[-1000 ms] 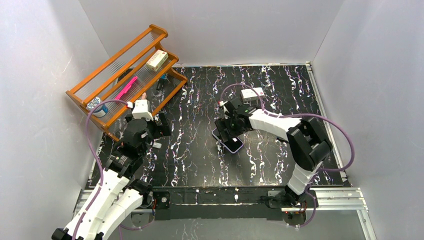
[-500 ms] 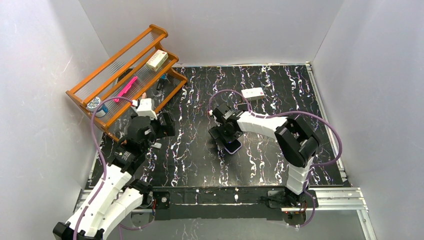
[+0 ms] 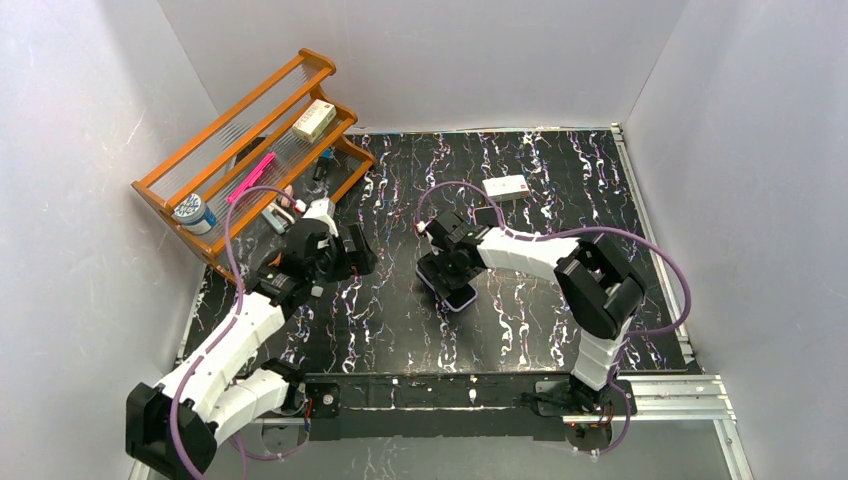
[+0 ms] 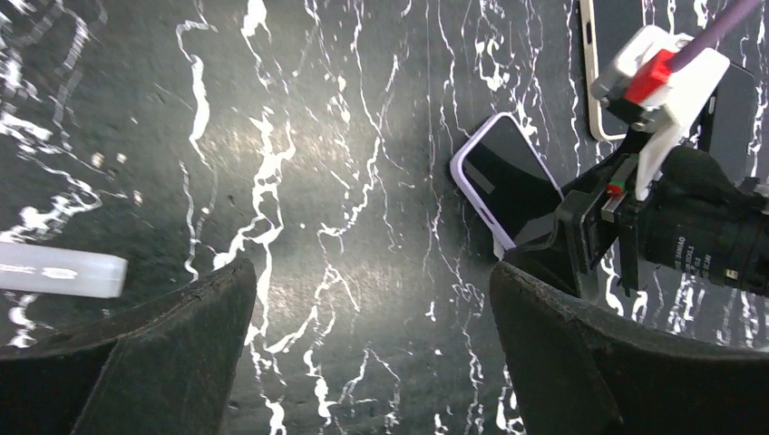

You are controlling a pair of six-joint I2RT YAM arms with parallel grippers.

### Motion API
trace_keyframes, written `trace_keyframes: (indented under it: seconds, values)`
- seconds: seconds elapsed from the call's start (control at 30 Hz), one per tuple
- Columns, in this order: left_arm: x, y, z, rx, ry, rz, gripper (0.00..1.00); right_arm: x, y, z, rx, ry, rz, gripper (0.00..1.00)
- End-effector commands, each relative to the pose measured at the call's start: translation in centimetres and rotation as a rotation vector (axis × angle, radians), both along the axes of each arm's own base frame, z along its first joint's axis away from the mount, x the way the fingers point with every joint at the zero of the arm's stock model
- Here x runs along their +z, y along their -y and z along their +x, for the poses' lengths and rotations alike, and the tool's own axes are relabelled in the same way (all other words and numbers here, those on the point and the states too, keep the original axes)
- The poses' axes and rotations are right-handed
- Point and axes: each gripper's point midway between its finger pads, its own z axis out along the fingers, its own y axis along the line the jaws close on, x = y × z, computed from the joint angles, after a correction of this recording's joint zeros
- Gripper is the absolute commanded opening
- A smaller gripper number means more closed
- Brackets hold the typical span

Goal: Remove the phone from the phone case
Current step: Pick up the phone at the center of the board.

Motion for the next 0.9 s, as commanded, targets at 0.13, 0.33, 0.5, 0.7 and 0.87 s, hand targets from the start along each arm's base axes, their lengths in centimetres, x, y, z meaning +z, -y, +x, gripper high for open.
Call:
trace_keyframes:
  seconds: [0.13, 0.33, 0.5, 0.7, 0.87]
  values:
    - [-0.6, 3.0, -0.2, 0.021, -0.116, -0.208, 0.98, 3.3, -5.2, -1.1, -0.081, -0.032, 0.344, 0.14]
    - [-1.5, 3.8, -0.1, 0.050, -0.157, -0.263, 0.98, 4.9, -6.7, -0.6, -0.170, -0.015, 0.494, 0.01]
    - [-2.2, 4.6, 0.4, 0.084, -0.183, -0.327, 0.98, 5.9, -7.5, -0.5, -0.227, -0.012, 0.609, 0.01]
    - [-2.3, 6.2, 1.3, 0.068, -0.171, -0.379, 0.98, 6.9, -7.9, -0.7, -0.269, -0.011, 0.705, 0.01]
    - [-2.5, 7.6, 2.1, 0.053, -0.142, -0.386, 0.98, 8.1, -8.0, -0.6, -0.319, 0.006, 0.787, 0.01]
